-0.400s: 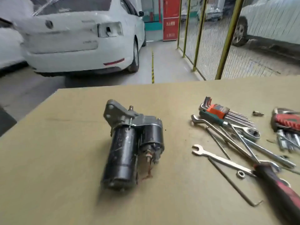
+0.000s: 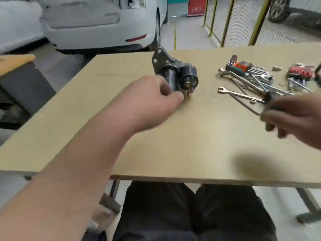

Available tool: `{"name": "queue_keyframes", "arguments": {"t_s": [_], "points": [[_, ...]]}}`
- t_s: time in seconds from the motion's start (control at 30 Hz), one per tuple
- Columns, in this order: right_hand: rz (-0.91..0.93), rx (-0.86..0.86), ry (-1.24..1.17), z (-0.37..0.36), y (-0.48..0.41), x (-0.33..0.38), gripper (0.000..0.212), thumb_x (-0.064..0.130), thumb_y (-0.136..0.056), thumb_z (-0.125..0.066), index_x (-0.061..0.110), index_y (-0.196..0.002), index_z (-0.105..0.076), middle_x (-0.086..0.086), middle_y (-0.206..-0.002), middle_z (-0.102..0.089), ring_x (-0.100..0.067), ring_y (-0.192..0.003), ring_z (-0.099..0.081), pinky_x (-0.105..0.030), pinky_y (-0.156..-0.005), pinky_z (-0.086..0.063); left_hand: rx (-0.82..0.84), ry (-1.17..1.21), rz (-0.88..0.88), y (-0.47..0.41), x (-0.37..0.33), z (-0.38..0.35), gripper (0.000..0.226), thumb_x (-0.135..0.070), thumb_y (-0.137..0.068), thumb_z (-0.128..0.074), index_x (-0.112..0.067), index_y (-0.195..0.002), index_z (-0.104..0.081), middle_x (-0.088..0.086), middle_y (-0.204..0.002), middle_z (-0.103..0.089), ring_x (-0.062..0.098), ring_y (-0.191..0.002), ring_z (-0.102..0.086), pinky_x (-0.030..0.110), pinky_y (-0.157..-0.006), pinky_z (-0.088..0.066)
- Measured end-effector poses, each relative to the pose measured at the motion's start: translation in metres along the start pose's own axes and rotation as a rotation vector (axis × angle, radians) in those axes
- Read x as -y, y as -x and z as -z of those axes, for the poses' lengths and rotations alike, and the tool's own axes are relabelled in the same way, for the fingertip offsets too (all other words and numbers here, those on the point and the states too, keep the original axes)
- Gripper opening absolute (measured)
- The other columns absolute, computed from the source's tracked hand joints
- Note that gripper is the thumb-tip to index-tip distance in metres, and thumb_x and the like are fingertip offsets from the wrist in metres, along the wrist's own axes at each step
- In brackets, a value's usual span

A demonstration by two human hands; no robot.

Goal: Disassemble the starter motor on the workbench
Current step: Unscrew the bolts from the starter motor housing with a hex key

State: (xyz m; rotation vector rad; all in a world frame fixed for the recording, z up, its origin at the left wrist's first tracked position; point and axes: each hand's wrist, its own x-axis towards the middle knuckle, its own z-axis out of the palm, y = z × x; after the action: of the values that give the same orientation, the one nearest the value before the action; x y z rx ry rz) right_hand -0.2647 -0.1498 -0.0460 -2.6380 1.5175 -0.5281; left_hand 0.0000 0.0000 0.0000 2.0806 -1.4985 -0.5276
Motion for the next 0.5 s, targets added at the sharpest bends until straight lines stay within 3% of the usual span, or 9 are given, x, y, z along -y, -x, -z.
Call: {"name": "queue_keyframes", "arguments": {"t_s": [0.07, 0.13, 0.2, 0.3, 0.37, 0.43, 0.5], "points": [[-0.081, -0.038, 0.187, -0.015, -0.010, 0.025, 0.031, 0.047, -0.087, -0.043, 0.021, -0.078, -0.059, 0.003, -0.065, -0.053, -0.021, -0.055, -0.050, -0.024, -0.045, -0.034, -0.220, 0.019, -0.004, -0.070, -0.019, -0.012, 0.048, -0.054, -0.083, -0.055, -0.025, -0.121, -0.054, -0.006, -0.113, -0.061, 0.016, -0.105, -0.059, 0.034, -0.082, -0.048], [-0.151, 0.140, 0.389, -0.034, -0.035, 0.039, 0.019, 0.029, -0.088, -0.045, 0.013, -0.079, -0.050, -0.003, -0.077, -0.048, -0.027, -0.069, -0.052, -0.027, -0.053, -0.036, -0.226, 0.063, 0.172, -0.116, -0.013, -0.028, 0.073, -0.055, -0.085, -0.058, -0.011, -0.140, -0.037, 0.008, -0.136, -0.046, 0.028, -0.121, -0.048, 0.037, -0.093, -0.043], [-0.200, 0.196, 0.431, -0.044, -0.048, 0.040, 0.011, 0.017, -0.085, -0.049, 0.015, -0.075, -0.045, -0.003, -0.080, -0.047, -0.028, -0.074, -0.053, -0.027, -0.057, -0.036, -0.067, 0.032, 0.269, -0.146, -0.002, -0.042, 0.081, -0.060, -0.081, -0.061, -0.009, -0.139, -0.041, 0.010, -0.135, -0.050, 0.028, -0.114, -0.052, 0.033, -0.085, -0.041], [-0.211, 0.187, 0.465, -0.048, -0.062, 0.028, 0.018, 0.014, -0.081, -0.054, 0.014, -0.068, -0.042, 0.002, -0.069, -0.043, -0.025, -0.067, -0.051, -0.025, -0.051, -0.031, 0.117, 0.027, 0.200, -0.168, 0.023, -0.037, 0.064, -0.059, -0.078, -0.066, -0.015, -0.123, -0.058, 0.004, -0.118, -0.063, 0.024, -0.100, -0.060, 0.035, -0.088, -0.047], [-0.231, 0.184, 0.447, -0.045, -0.063, 0.022, 0.017, 0.016, -0.082, -0.053, 0.017, -0.070, -0.041, 0.002, -0.069, -0.038, -0.026, -0.067, -0.048, -0.024, -0.048, -0.028, 0.232, -0.028, 0.098, -0.170, 0.038, -0.014, 0.055, -0.051, -0.079, -0.071, -0.021, -0.124, -0.056, -0.001, -0.112, -0.065, 0.019, -0.099, -0.063, 0.036, -0.088, -0.049], [-0.272, 0.205, 0.455, -0.041, -0.065, 0.015, 0.014, 0.011, -0.079, -0.049, 0.018, -0.070, -0.040, 0.000, -0.072, -0.039, -0.027, -0.068, -0.047, -0.026, -0.052, -0.034, 0.334, -0.141, 0.031, -0.172, 0.050, 0.015, 0.059, -0.039, -0.080, -0.074, -0.036, -0.133, -0.047, -0.014, -0.117, -0.061, 0.012, -0.102, -0.060, 0.030, -0.090, -0.048], [-0.285, 0.247, 0.472, -0.039, -0.063, 0.013, 0.014, 0.008, -0.076, -0.047, 0.017, -0.069, -0.040, 0.000, -0.073, -0.040, -0.026, -0.065, -0.048, -0.026, -0.052, -0.034, 0.310, -0.297, -0.010, -0.174, 0.056, 0.035, 0.068, -0.030, -0.080, -0.074, -0.053, -0.135, -0.040, -0.023, -0.117, -0.052, 0.010, -0.104, -0.054, 0.025, -0.087, -0.041]]}}
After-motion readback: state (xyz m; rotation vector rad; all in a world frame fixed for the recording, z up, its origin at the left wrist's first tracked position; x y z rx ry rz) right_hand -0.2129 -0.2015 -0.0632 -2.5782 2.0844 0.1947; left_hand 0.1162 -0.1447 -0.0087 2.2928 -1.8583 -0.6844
